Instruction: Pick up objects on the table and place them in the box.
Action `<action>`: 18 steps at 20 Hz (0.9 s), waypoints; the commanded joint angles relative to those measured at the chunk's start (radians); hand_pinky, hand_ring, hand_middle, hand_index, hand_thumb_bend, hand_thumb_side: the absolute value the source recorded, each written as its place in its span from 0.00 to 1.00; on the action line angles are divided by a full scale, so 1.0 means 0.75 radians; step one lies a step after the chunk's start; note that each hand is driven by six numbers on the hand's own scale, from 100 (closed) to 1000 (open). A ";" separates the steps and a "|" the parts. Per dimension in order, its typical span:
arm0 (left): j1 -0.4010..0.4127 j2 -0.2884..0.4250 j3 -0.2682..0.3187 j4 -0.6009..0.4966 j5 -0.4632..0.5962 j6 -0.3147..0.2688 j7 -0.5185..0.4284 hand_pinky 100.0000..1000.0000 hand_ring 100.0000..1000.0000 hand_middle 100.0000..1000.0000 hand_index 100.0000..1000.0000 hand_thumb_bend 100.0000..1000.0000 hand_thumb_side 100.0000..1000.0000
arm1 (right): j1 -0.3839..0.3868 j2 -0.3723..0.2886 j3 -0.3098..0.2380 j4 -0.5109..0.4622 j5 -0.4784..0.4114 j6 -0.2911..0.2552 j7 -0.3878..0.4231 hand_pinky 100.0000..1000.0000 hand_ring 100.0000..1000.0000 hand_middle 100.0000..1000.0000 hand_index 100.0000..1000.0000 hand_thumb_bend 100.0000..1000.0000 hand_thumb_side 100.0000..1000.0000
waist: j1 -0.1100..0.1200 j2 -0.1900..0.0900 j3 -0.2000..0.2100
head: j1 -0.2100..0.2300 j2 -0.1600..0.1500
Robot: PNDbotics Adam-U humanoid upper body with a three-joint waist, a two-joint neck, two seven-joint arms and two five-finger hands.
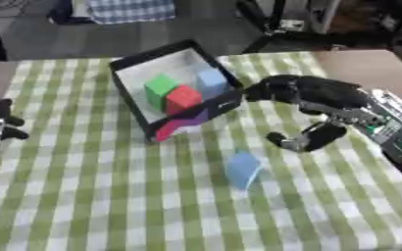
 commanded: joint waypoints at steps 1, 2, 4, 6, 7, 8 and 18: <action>-0.009 0.032 0.006 -0.014 -0.005 -0.001 -0.004 0.74 0.47 0.50 0.81 0.22 0.76 | -0.067 0.008 -0.015 -0.010 -0.046 0.016 0.304 0.95 0.92 0.95 0.98 0.23 0.38 | -0.015 -0.027 -0.004 | -0.006 -0.002; -0.008 0.031 0.005 -0.013 -0.004 -0.002 -0.005 0.74 0.47 0.50 0.81 0.20 0.78 | -0.087 0.025 -0.034 -0.016 -0.094 0.040 0.434 0.95 0.92 0.96 0.97 0.28 0.42 | -0.014 -0.028 -0.005 | -0.006 -0.002; -0.006 0.030 0.005 -0.013 -0.005 -0.002 -0.006 0.74 0.47 0.50 0.81 0.20 0.78 | -0.123 0.053 -0.060 -0.025 -0.167 0.085 0.611 0.95 0.92 0.96 0.97 0.29 0.40 | -0.013 -0.029 -0.008 | -0.006 -0.002; -0.005 0.030 0.006 -0.013 -0.005 -0.003 -0.005 0.74 0.47 0.50 0.81 0.20 0.78 | -0.145 0.073 -0.072 -0.030 -0.207 0.113 0.706 0.95 0.92 0.96 0.96 0.29 0.39 | -0.011 -0.029 -0.009 | -0.007 -0.002; -0.004 0.030 0.007 -0.013 -0.005 -0.003 -0.005 0.74 0.47 0.50 0.81 0.20 0.78 | -0.155 0.083 -0.073 -0.029 -0.216 0.120 0.736 0.95 0.92 0.96 0.96 0.29 0.39 | -0.011 -0.030 -0.009 | -0.008 -0.002; -0.004 0.030 0.007 -0.013 -0.005 -0.003 -0.005 0.74 0.47 0.50 0.81 0.19 0.78 | -0.164 0.093 -0.071 -0.026 -0.219 0.123 0.760 0.95 0.93 0.96 0.95 0.29 0.38 | -0.010 -0.030 -0.009 | -0.009 -0.002; -0.005 0.026 0.006 -0.013 -0.005 -0.003 -0.007 0.74 0.47 0.50 0.81 0.19 0.78 | -0.142 0.135 -0.061 0.076 -0.142 0.086 0.774 0.95 0.92 0.94 0.93 0.23 0.35 | -0.008 -0.027 -0.005 | -0.015 -0.002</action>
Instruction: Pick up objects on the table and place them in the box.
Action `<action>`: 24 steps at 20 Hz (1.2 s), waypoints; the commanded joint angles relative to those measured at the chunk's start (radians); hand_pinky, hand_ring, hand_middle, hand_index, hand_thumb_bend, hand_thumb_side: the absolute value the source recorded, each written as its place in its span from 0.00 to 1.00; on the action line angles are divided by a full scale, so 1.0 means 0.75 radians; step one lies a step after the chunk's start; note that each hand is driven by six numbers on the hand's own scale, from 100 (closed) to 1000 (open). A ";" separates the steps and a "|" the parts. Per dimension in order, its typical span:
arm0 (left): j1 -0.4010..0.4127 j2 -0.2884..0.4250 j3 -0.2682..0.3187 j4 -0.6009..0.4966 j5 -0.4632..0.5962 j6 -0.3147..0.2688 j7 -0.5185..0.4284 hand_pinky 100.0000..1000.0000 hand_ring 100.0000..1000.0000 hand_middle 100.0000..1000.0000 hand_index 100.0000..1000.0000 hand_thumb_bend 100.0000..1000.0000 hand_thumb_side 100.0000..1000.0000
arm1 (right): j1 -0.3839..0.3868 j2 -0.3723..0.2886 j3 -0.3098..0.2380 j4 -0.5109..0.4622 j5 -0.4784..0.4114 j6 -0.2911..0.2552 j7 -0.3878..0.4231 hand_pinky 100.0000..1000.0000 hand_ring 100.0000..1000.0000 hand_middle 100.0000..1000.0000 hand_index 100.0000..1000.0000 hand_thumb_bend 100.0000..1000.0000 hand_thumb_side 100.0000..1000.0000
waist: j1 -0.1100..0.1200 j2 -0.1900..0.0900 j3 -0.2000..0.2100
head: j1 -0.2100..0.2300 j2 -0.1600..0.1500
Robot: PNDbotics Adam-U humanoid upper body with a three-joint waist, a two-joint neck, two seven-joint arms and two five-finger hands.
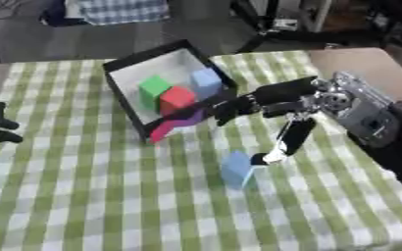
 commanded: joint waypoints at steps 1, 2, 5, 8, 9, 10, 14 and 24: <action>-0.007 0.025 0.006 -0.013 -0.005 -0.003 -0.005 0.74 0.47 0.50 0.81 0.19 0.78 | -0.002 -0.002 -0.023 0.047 0.040 -0.202 0.150 0.95 0.92 0.94 0.93 0.23 0.36 | -0.007 -0.026 0.002 | -0.007 -0.002; -0.008 0.024 0.006 -0.013 -0.004 -0.003 -0.005 0.74 0.47 0.50 0.81 0.19 0.78 | 0.006 0.006 -0.026 0.066 0.055 -0.207 0.134 0.95 0.92 0.94 0.93 0.22 0.35 | -0.005 -0.025 0.002 | -0.007 -0.002; -0.009 0.023 0.006 -0.014 -0.004 -0.004 -0.005 0.74 0.47 0.50 0.81 0.19 0.78 | 0.027 0.031 -0.033 0.120 0.114 -0.227 0.091 0.95 0.92 0.94 0.93 0.22 0.35 | -0.001 -0.024 0.003 | -0.009 -0.002; -0.009 0.020 0.007 -0.014 -0.003 -0.004 -0.005 0.74 0.47 0.50 0.81 0.19 0.78 | 0.043 0.050 -0.035 0.168 0.176 -0.258 0.052 0.94 0.92 0.94 0.92 0.22 0.34 | 0.001 -0.023 0.004 | -0.008 -0.002; -0.009 0.019 0.007 -0.014 -0.003 -0.004 -0.006 0.74 0.47 0.50 0.81 0.19 0.78 | 0.047 0.054 -0.036 0.180 0.193 -0.268 0.040 0.94 0.92 0.94 0.92 0.22 0.34 | 0.002 -0.023 0.003 | -0.008 -0.002; -0.009 0.019 0.007 -0.014 -0.003 -0.004 -0.006 0.74 0.47 0.50 0.81 0.19 0.78 | 0.051 0.057 -0.036 0.192 0.209 -0.277 0.029 0.94 0.91 0.94 0.91 0.22 0.33 | 0.002 -0.022 0.003 | -0.009 -0.002; -0.010 0.015 0.006 -0.014 -0.002 -0.005 -0.008 0.74 0.47 0.50 0.81 0.19 0.78 | 0.067 0.077 -0.042 0.238 0.262 -0.302 -0.009 0.94 0.91 0.93 0.90 0.19 0.31 | 0.003 -0.022 0.003 | -0.008 -0.002; -0.010 0.011 0.005 -0.013 0.000 -0.006 -0.011 0.74 0.48 0.50 0.81 0.18 0.78 | 0.067 0.140 -0.054 0.305 0.325 -0.336 -0.094 0.94 0.90 0.91 0.73 0.08 0.26 | 0.007 -0.022 0.005 | -0.011 -0.002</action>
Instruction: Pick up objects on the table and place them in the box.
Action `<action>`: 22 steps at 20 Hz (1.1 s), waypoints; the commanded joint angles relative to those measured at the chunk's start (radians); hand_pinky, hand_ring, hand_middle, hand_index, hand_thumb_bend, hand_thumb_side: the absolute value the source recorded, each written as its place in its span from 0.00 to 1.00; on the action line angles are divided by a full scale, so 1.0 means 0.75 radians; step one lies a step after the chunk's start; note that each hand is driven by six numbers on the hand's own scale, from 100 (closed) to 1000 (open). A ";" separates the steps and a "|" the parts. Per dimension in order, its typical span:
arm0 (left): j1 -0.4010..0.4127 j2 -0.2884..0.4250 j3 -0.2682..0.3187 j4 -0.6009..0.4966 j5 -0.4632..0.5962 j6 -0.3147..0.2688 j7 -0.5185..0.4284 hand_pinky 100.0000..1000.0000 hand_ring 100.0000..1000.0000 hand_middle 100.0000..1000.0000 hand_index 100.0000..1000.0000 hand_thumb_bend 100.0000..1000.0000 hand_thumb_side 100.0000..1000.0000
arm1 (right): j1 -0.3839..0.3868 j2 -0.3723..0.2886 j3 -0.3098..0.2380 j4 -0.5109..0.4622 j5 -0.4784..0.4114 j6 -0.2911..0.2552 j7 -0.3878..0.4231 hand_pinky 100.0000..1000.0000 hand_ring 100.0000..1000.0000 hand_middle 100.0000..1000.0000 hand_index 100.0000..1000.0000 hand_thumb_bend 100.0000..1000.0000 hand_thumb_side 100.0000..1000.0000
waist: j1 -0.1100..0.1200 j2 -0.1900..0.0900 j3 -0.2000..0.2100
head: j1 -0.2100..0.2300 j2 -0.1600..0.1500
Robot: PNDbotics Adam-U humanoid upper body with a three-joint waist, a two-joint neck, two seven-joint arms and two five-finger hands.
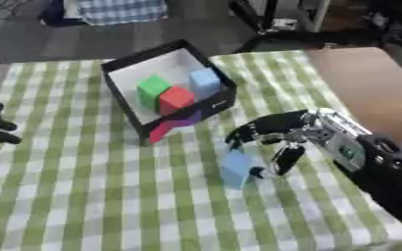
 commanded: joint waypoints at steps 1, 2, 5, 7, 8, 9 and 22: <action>-0.010 0.012 0.005 -0.013 0.000 -0.002 -0.004 0.74 0.48 0.50 0.81 0.18 0.78 | -0.026 -0.003 -0.020 -0.003 0.005 -0.136 0.099 0.94 0.90 0.90 0.70 0.08 0.26 | 0.006 -0.022 0.002 | -0.003 -0.002; -0.011 0.012 0.005 -0.013 0.000 -0.002 -0.004 0.74 0.48 0.50 0.81 0.18 0.78 | -0.028 -0.002 -0.019 -0.005 0.003 -0.137 0.093 0.94 0.90 0.90 0.63 0.07 0.25 | 0.006 -0.023 0.002 | -0.003 -0.002; -0.009 0.012 0.006 -0.012 0.000 -0.002 -0.004 0.74 0.48 0.50 0.81 0.18 0.79 | -0.033 -0.003 -0.029 -0.024 -0.039 -0.127 0.054 0.93 0.87 0.86 0.40 0.03 0.22 | 0.006 -0.023 0.002 | -0.001 -0.002; -0.007 0.012 0.008 -0.012 0.000 -0.002 -0.003 0.74 0.48 0.50 0.81 0.18 0.79 | -0.041 -0.010 -0.039 -0.057 -0.089 -0.110 0.029 0.93 0.86 0.84 0.33 0.00 0.20 | 0.005 -0.025 0.002 | 0.000 -0.002; -0.006 0.012 0.008 -0.012 0.000 -0.002 -0.003 0.74 0.48 0.50 0.81 0.18 0.79 | -0.048 -0.015 -0.043 -0.079 -0.118 -0.098 0.022 0.92 0.86 0.83 0.32 0.00 0.20 | 0.004 -0.026 0.001 | 0.001 -0.002; -0.006 0.012 0.008 -0.012 0.000 -0.002 -0.003 0.74 0.48 0.50 0.81 0.18 0.79 | -0.059 -0.021 -0.048 -0.103 -0.149 -0.084 0.019 0.92 0.85 0.83 0.31 0.00 0.19 | 0.003 -0.027 0.001 | 0.002 -0.002; -0.002 0.016 0.012 -0.012 -0.001 -0.002 0.001 0.74 0.48 0.50 0.81 0.19 0.78 | -0.153 -0.064 -0.058 -0.252 -0.332 0.023 0.152 0.94 0.89 0.87 0.81 0.13 0.35 | -0.001 -0.030 0.001 | 0.011 -0.002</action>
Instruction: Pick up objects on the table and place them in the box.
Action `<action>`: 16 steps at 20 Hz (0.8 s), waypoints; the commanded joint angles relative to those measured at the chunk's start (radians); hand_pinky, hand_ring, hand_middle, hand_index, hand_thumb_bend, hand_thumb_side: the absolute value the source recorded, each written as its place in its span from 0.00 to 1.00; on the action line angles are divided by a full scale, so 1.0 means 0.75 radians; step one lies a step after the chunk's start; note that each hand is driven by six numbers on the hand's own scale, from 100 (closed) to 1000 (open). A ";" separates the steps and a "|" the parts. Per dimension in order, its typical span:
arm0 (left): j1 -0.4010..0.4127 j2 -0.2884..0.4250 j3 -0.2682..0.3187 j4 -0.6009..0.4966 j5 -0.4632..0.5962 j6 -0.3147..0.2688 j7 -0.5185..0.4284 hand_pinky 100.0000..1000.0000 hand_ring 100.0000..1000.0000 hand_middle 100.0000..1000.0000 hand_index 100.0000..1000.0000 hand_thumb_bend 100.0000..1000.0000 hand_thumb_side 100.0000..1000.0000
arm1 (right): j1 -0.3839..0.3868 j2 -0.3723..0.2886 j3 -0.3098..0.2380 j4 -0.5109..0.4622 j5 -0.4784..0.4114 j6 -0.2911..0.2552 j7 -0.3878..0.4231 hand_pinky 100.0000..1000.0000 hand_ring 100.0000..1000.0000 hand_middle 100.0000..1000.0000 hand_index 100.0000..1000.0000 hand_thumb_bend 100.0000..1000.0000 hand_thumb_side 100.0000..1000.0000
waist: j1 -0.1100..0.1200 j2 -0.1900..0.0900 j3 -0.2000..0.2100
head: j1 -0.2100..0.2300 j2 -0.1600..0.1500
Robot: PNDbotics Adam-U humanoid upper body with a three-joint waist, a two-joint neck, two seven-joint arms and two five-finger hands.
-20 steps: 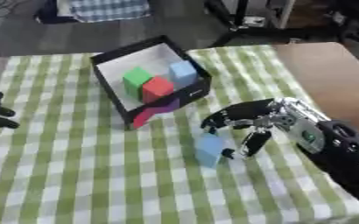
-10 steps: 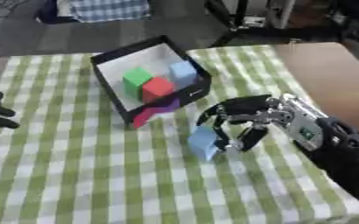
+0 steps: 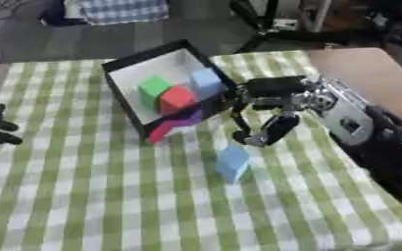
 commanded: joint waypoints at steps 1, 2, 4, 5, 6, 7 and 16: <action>-0.010 0.016 0.010 -0.017 -0.001 -0.002 0.001 0.74 0.48 0.50 0.81 0.19 0.78 | -0.020 -0.052 0.014 -0.057 -0.031 -0.048 0.114 0.95 0.90 0.90 0.92 0.25 0.45 | -0.001 -0.030 0.002 | 0.003 -0.002; -0.010 0.016 0.010 -0.016 -0.001 -0.002 0.000 0.74 0.48 0.50 0.81 0.19 0.78 | -0.017 -0.058 0.023 -0.067 -0.030 -0.053 0.140 0.95 0.90 0.90 0.92 0.25 0.45 | -0.001 -0.029 0.003 | 0.003 -0.002; -0.010 0.016 0.010 -0.016 -0.001 -0.002 -0.001 0.74 0.48 0.50 0.81 0.18 0.78 | -0.010 -0.068 0.040 -0.071 -0.016 -0.062 0.191 0.96 0.92 0.92 0.96 0.35 0.54 | -0.001 -0.029 0.004 | 0.003 -0.002; -0.010 0.017 0.010 -0.016 -0.001 -0.002 -0.001 0.74 0.48 0.50 0.81 0.18 0.78 | -0.007 -0.071 0.044 -0.068 -0.007 -0.067 0.213 0.96 0.92 0.93 0.98 0.38 0.56 | -0.001 -0.029 0.004 | 0.003 -0.002; -0.010 0.017 0.010 -0.016 -0.001 -0.002 -0.001 0.74 0.48 0.50 0.81 0.18 0.78 | -0.003 -0.073 0.047 -0.060 0.003 -0.071 0.231 0.97 0.93 0.94 0.98 0.40 0.57 | -0.001 -0.029 0.004 | 0.003 -0.002; -0.010 0.017 0.010 -0.016 -0.001 -0.002 -0.001 0.74 0.48 0.50 0.81 0.18 0.78 | 0.000 -0.074 0.048 -0.049 0.013 -0.075 0.247 0.97 0.93 0.94 0.99 0.40 0.57 | 0.000 -0.029 0.003 | 0.004 -0.002; -0.012 0.016 0.007 -0.017 -0.002 -0.002 -0.005 0.74 0.48 0.50 0.81 0.18 0.79 | 0.008 -0.057 0.052 0.074 0.115 -0.122 0.305 0.97 0.94 0.96 1.00 0.43 0.51 | 0.006 -0.022 -0.003 | 0.006 -0.002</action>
